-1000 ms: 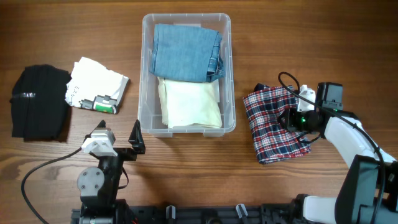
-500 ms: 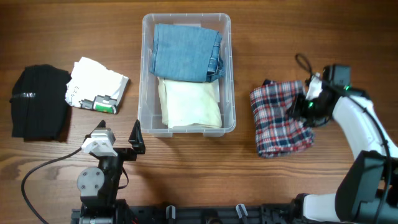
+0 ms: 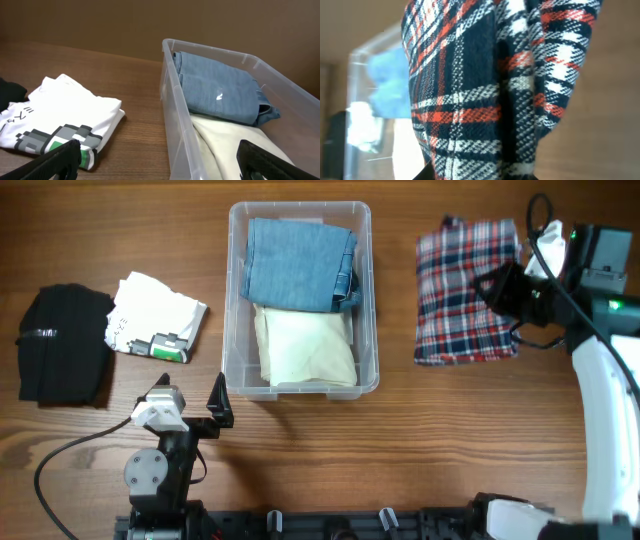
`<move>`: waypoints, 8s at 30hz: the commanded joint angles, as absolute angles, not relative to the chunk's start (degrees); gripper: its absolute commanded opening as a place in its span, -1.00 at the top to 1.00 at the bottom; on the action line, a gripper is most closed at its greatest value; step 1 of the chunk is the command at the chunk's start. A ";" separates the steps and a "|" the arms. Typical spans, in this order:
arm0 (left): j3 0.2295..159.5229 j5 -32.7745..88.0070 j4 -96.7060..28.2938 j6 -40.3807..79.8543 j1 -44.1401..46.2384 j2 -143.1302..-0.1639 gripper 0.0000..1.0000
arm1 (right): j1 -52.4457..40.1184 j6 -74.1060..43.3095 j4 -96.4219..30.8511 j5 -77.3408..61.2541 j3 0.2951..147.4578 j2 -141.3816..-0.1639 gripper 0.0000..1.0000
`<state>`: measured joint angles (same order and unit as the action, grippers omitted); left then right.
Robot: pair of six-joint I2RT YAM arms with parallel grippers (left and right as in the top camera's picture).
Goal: Pack container
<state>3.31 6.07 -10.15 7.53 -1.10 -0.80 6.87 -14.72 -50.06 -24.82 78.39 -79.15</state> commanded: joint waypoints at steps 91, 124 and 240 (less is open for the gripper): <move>3.03 5.96 -10.13 6.20 -0.84 -0.38 -1.00 | -8.84 -6.02 -47.62 3.68 87.37 -98.89 -0.99; 3.03 5.96 -10.13 6.20 -0.84 -0.38 -1.00 | -0.78 -6.02 -47.18 3.66 87.37 -98.94 -0.99; 3.03 5.96 -10.13 6.20 -0.84 -0.38 -0.99 | -0.78 -6.02 -47.18 3.66 87.35 -98.94 -0.99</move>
